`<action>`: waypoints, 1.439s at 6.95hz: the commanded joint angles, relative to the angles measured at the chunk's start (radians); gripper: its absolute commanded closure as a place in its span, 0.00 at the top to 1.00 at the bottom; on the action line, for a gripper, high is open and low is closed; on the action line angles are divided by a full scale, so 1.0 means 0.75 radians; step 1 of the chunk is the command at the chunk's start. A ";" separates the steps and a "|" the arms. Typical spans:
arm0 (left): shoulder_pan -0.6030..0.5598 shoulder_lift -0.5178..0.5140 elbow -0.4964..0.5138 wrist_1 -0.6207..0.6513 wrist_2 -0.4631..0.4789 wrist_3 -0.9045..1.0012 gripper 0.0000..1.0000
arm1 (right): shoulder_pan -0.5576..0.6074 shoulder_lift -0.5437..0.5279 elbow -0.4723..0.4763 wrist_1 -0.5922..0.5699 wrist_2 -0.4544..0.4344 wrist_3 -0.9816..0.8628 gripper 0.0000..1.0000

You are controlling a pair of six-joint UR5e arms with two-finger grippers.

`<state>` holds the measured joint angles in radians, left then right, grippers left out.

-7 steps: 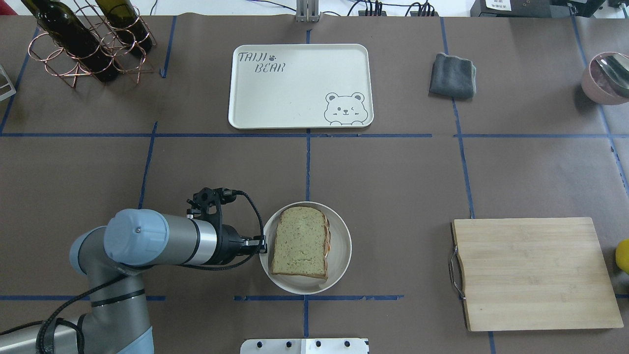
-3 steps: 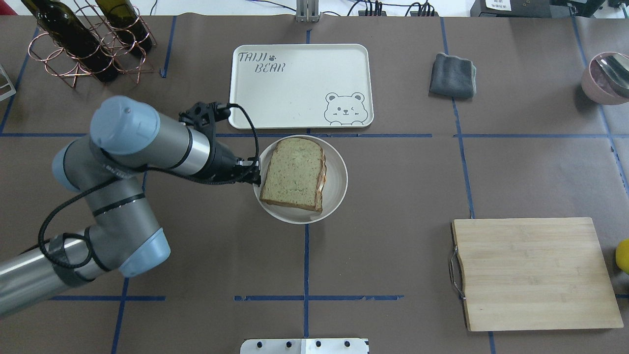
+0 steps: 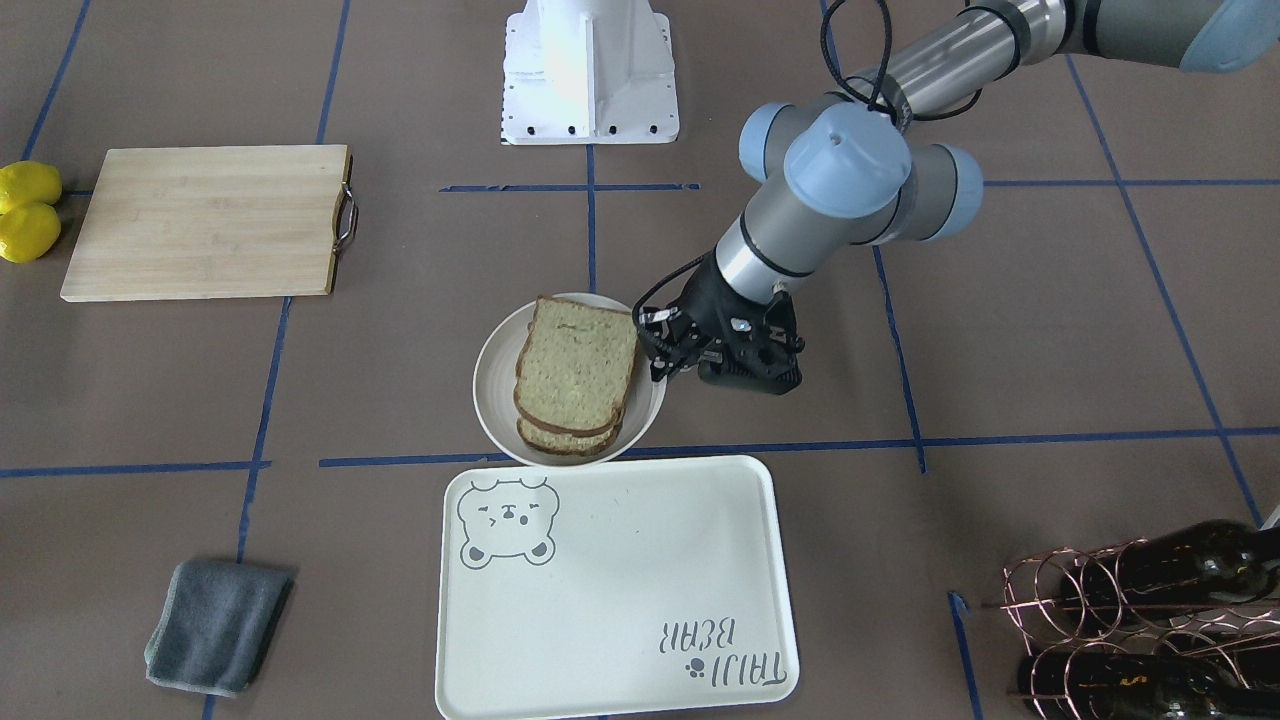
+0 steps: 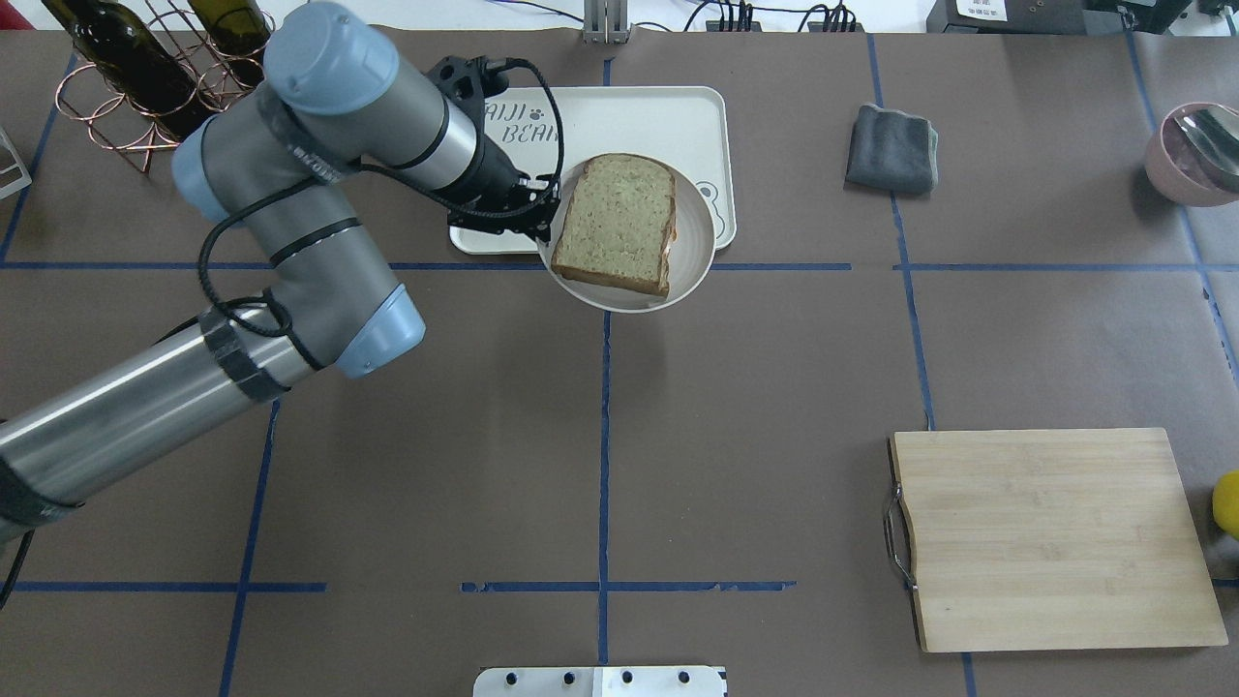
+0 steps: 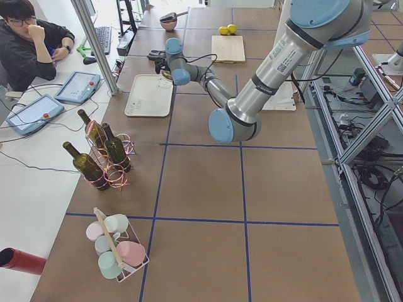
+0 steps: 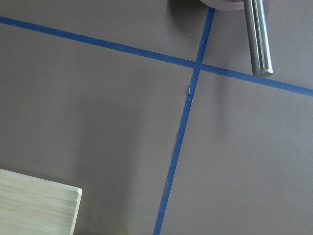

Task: Make sandwich and place on tray
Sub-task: 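Carry the plate with the left gripper onto the white tray, then set the plate down on the tray and open the left gripper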

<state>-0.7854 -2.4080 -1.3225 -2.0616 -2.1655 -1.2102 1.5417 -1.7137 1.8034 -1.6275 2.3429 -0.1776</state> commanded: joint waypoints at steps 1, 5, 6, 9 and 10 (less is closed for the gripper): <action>-0.102 -0.221 0.408 -0.065 -0.100 0.100 0.00 | 0.000 0.000 -0.001 0.000 -0.001 0.002 1.00; -0.113 -0.344 1.001 -0.509 -0.038 0.112 0.00 | 0.000 0.002 -0.010 0.000 -0.003 0.002 1.00; -0.110 -0.362 1.015 -0.513 -0.021 0.112 0.00 | 0.000 0.002 -0.010 0.002 -0.005 0.000 1.00; -0.108 -0.375 1.009 -0.518 0.003 0.129 0.96 | 0.000 0.004 -0.012 0.002 -0.003 0.002 1.00; -0.112 -0.375 1.001 -0.516 0.009 0.161 1.00 | 0.000 0.002 -0.012 0.002 -0.003 0.002 1.00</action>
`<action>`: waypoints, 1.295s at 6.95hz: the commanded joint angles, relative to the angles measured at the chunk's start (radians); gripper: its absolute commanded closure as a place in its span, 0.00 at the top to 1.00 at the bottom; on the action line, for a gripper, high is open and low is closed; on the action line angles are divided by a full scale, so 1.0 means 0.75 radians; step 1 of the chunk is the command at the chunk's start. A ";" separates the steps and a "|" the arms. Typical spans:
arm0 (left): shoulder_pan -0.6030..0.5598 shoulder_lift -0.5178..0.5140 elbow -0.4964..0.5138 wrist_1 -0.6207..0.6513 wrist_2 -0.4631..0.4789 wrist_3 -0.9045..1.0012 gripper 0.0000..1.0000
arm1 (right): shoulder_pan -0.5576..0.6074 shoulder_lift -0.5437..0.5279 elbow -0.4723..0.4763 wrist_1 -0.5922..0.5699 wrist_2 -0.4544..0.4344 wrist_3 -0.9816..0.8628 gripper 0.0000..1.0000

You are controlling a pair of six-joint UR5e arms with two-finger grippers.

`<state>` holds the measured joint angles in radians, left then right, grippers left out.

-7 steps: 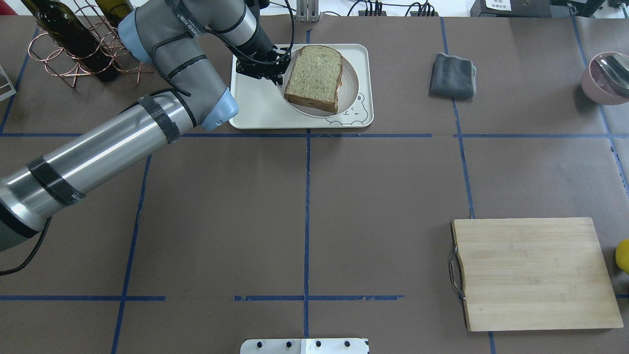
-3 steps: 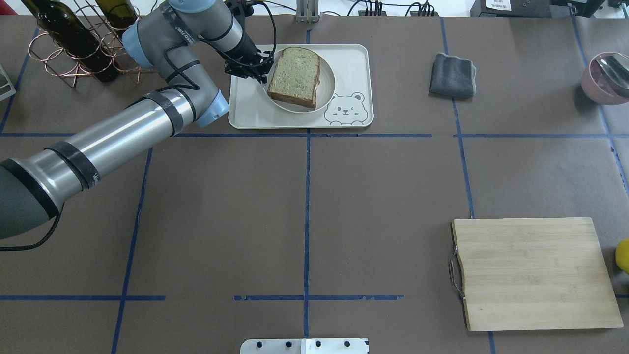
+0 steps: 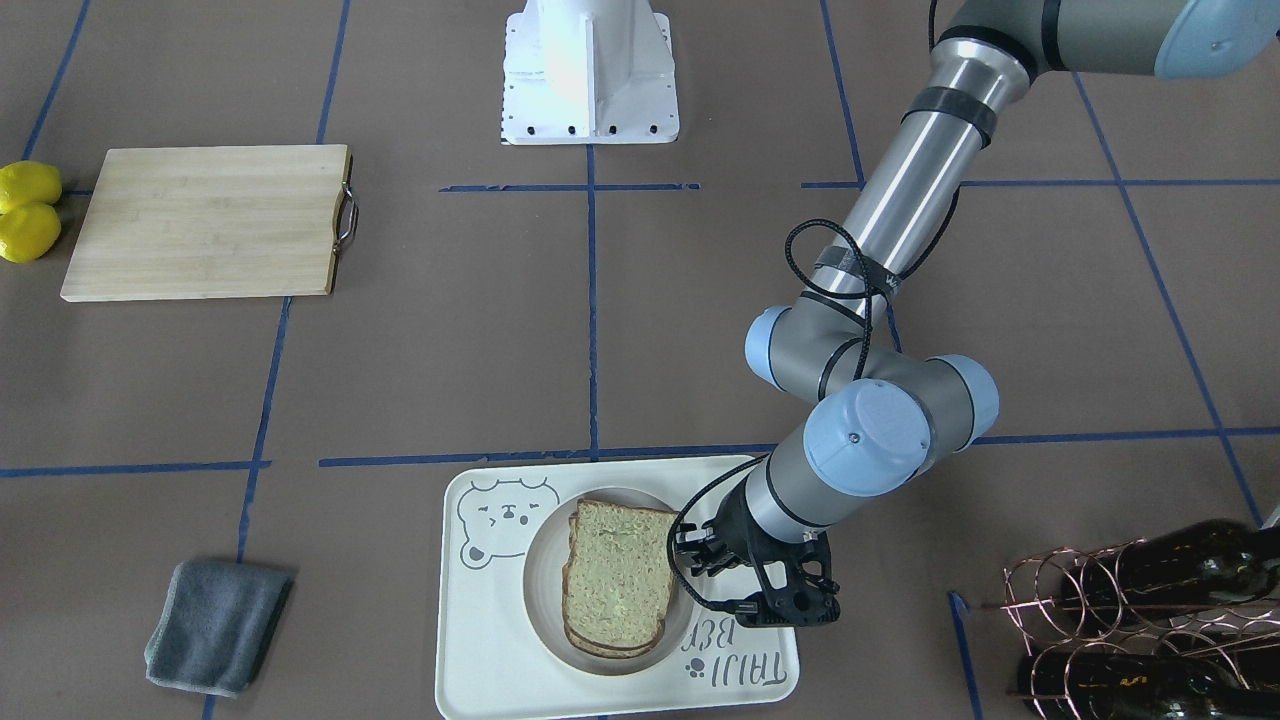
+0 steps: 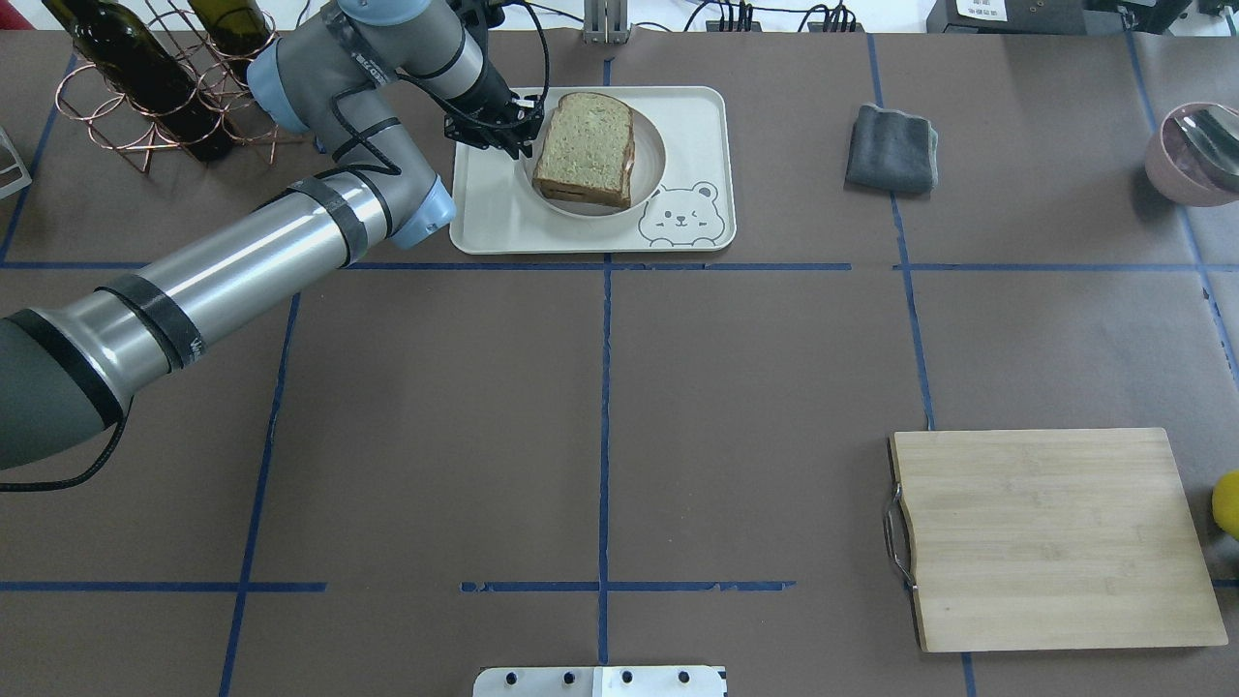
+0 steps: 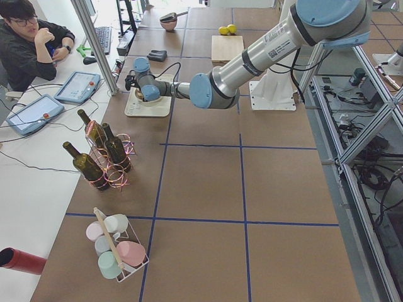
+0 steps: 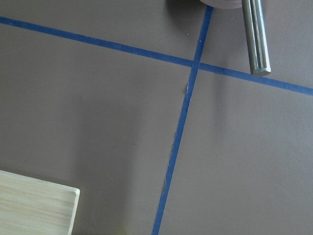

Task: Make sandwich and place on tray

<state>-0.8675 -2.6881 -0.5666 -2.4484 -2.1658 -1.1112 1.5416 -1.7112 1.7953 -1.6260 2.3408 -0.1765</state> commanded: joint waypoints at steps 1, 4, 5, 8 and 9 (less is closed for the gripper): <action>-0.025 0.005 -0.046 0.012 0.012 0.088 1.00 | 0.000 -0.001 -0.001 0.000 0.000 0.000 1.00; -0.089 0.265 -0.718 0.488 0.008 0.268 1.00 | 0.000 -0.001 0.001 0.002 -0.006 0.000 1.00; -0.113 0.414 -0.962 0.576 -0.004 0.297 1.00 | 0.000 0.003 0.001 0.002 -0.006 0.022 1.00; -0.325 0.825 -1.525 0.932 -0.094 0.778 1.00 | 0.000 0.017 -0.001 0.002 -0.008 0.114 1.00; -0.425 0.969 -1.622 0.990 -0.106 0.942 1.00 | 0.000 0.026 -0.009 0.006 -0.008 0.127 1.00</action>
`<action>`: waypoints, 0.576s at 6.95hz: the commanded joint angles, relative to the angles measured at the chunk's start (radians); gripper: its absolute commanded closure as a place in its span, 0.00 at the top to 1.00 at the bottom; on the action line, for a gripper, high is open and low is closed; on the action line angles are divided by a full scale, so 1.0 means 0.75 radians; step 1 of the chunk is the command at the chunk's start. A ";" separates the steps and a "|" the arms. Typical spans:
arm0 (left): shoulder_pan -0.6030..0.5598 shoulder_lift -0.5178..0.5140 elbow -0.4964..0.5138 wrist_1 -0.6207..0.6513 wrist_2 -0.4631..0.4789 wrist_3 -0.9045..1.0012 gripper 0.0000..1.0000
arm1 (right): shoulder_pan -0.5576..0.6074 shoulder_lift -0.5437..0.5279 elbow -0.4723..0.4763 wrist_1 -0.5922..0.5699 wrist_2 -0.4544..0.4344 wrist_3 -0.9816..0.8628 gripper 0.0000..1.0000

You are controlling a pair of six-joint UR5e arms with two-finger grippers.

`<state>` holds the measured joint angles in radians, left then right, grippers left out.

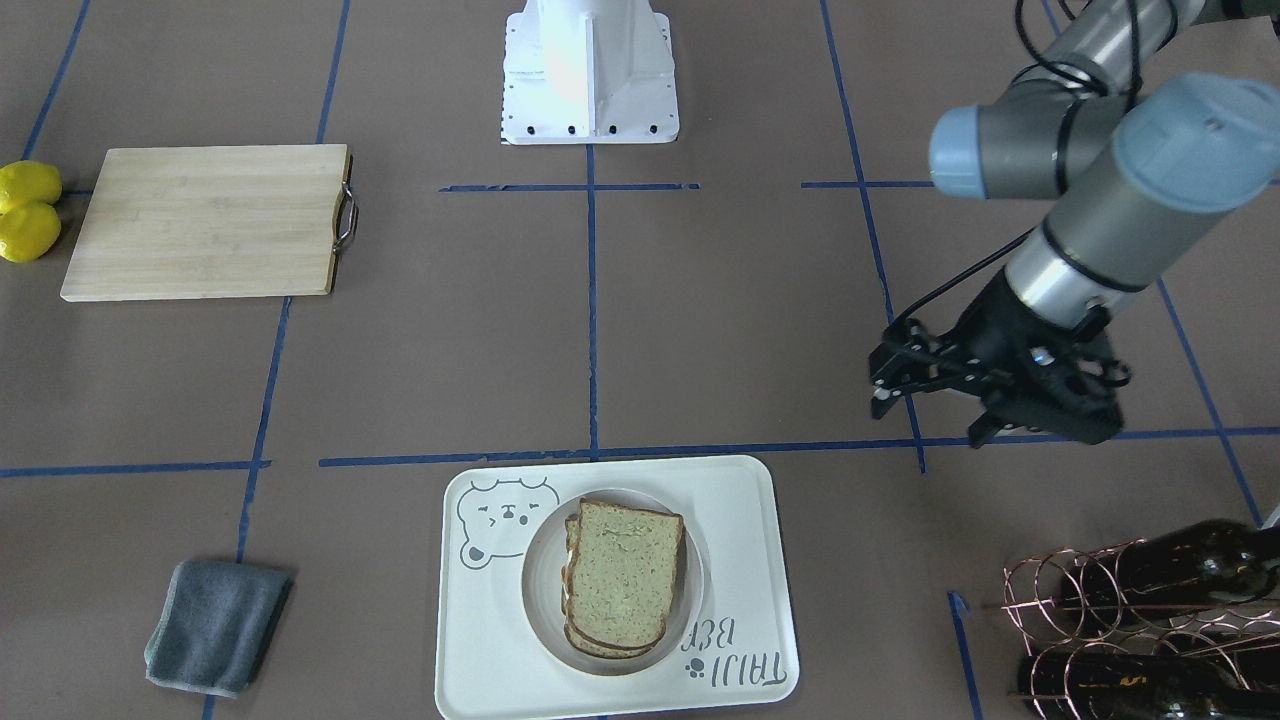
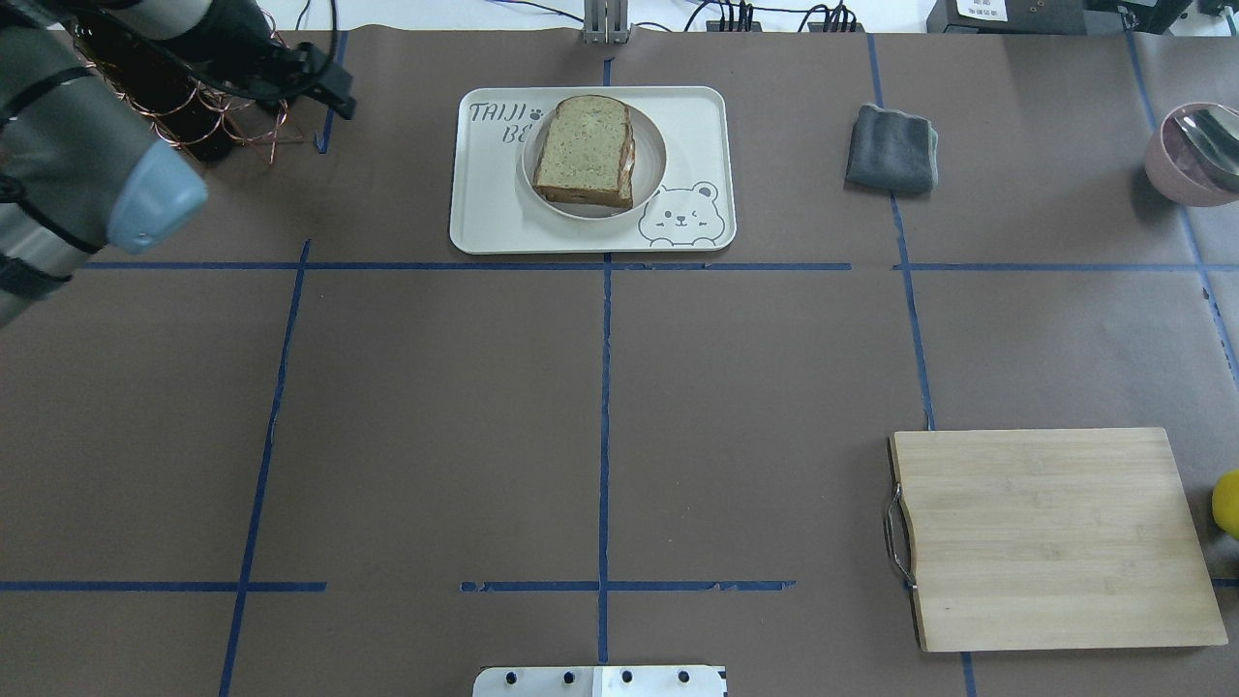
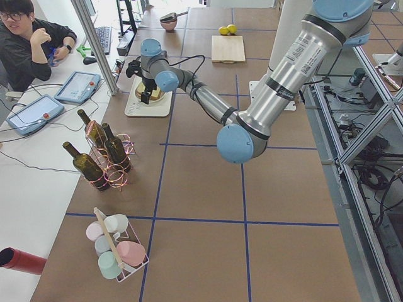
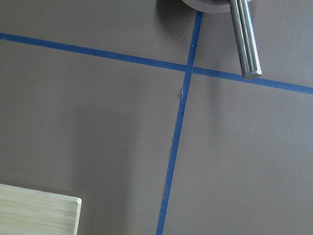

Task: Make sandwich and place on tray

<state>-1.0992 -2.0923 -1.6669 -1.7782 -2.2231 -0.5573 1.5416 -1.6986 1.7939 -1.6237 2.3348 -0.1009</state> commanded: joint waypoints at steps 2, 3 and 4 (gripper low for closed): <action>-0.337 0.422 -0.173 0.188 -0.042 0.697 1.00 | 0.000 0.094 -0.117 0.003 0.002 0.016 1.00; -0.474 0.510 -0.150 0.195 -0.117 0.834 1.00 | 0.000 0.123 -0.142 0.003 0.002 0.014 1.00; -0.570 0.609 -0.109 0.247 -0.201 0.847 1.00 | 0.000 0.123 -0.142 0.003 0.004 0.016 1.00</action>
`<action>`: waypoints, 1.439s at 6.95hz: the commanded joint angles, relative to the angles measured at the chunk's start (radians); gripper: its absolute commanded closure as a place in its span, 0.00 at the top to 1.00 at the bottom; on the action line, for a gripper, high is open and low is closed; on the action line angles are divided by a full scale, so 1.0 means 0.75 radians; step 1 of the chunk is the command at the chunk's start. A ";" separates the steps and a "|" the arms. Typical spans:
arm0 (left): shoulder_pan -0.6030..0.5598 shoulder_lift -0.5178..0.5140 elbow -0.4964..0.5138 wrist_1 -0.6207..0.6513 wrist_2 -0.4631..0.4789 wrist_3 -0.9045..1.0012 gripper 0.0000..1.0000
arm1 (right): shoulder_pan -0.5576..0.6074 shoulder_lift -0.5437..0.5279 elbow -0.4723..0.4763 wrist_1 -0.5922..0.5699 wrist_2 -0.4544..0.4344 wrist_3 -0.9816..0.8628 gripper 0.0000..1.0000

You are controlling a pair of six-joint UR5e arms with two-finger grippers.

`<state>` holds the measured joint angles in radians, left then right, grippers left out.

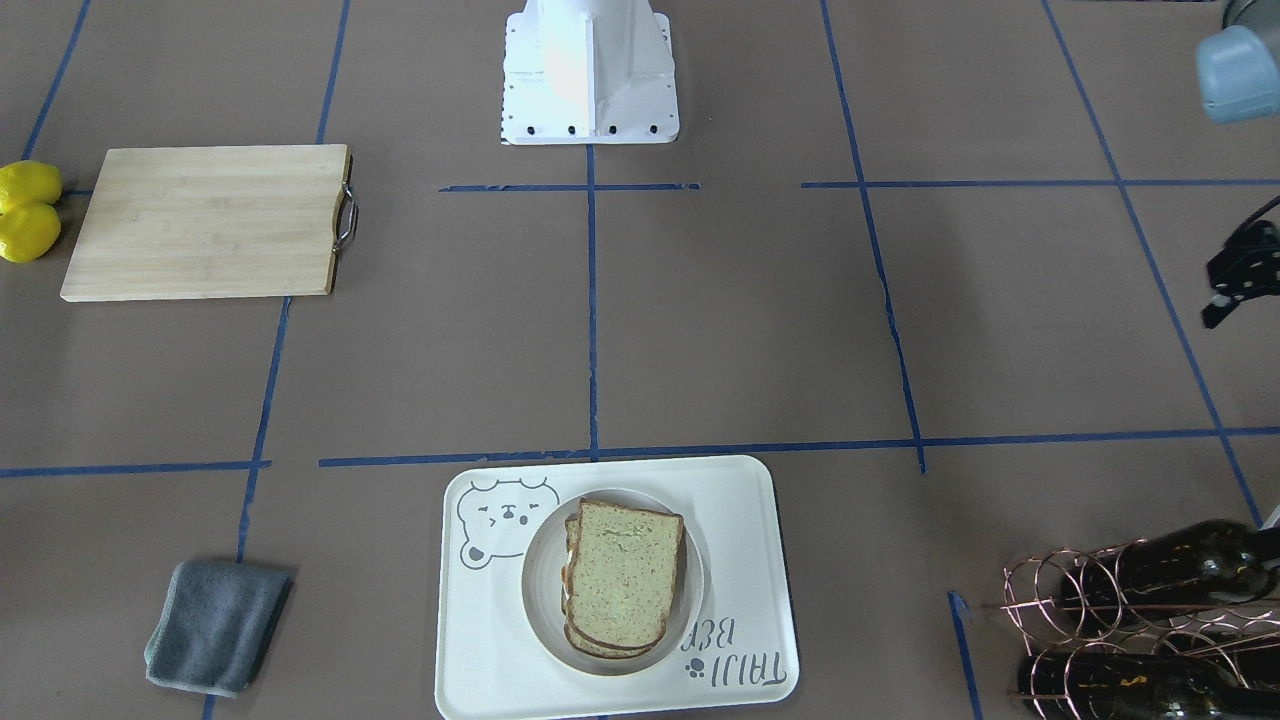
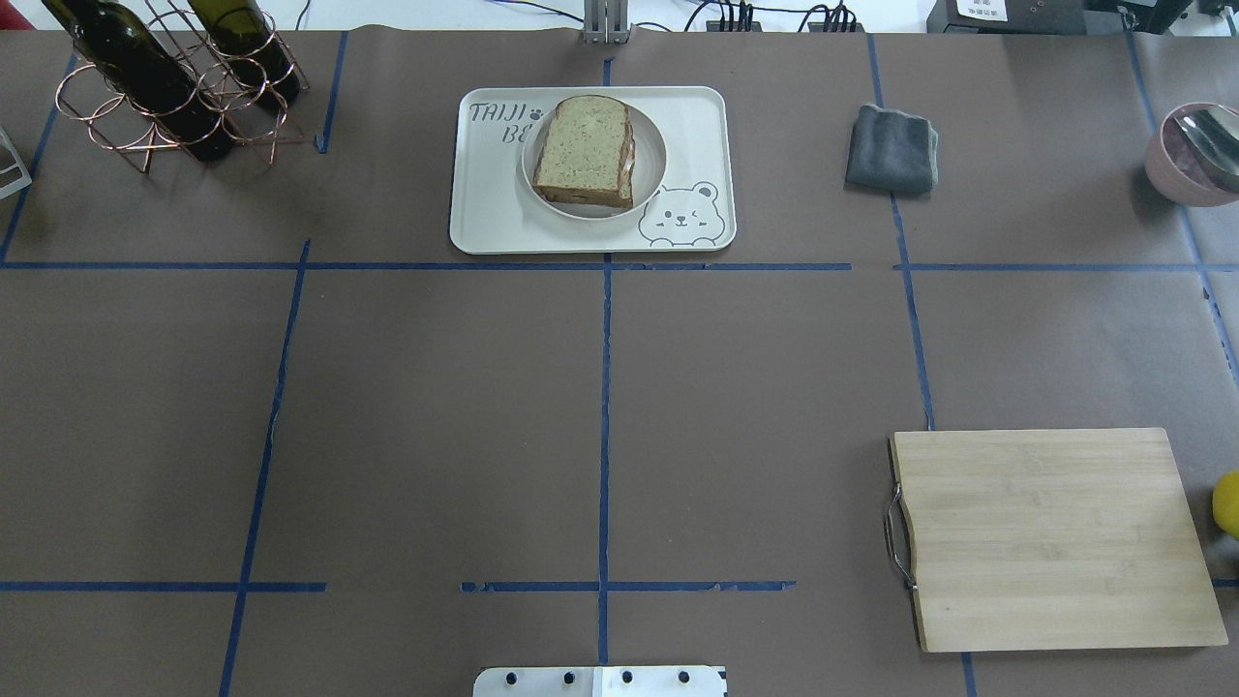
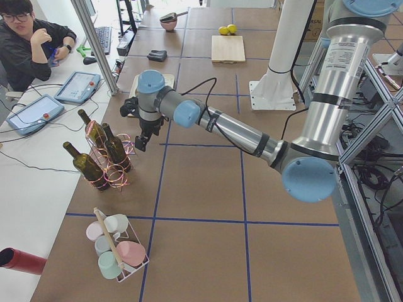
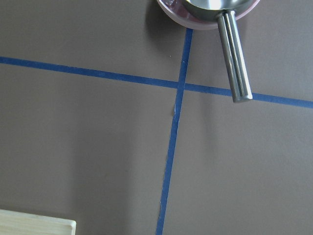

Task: Make sandwich and place on tray

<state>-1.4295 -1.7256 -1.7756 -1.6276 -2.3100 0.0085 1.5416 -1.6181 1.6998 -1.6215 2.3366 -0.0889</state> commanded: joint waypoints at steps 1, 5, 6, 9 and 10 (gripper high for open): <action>-0.133 0.177 0.036 0.150 -0.086 0.093 1.00 | 0.004 0.010 -0.012 0.000 0.006 0.000 1.00; -0.168 0.202 0.054 0.315 -0.068 0.091 1.00 | 0.020 -0.002 -0.016 0.000 0.006 0.004 1.00; -0.168 0.204 0.056 0.315 -0.068 0.091 1.00 | 0.023 -0.002 0.000 0.000 0.006 -0.010 1.00; -0.170 0.249 0.069 0.295 -0.080 0.134 1.00 | 0.025 -0.007 0.006 0.000 -0.002 -0.010 1.00; -0.174 0.286 0.069 0.295 -0.086 0.225 1.00 | 0.025 -0.007 0.010 0.000 -0.002 -0.010 1.00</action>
<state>-1.5575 -1.5423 -1.7251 -1.4025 -2.3692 0.1150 1.5599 -1.6234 1.7044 -1.6214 2.3350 -0.0965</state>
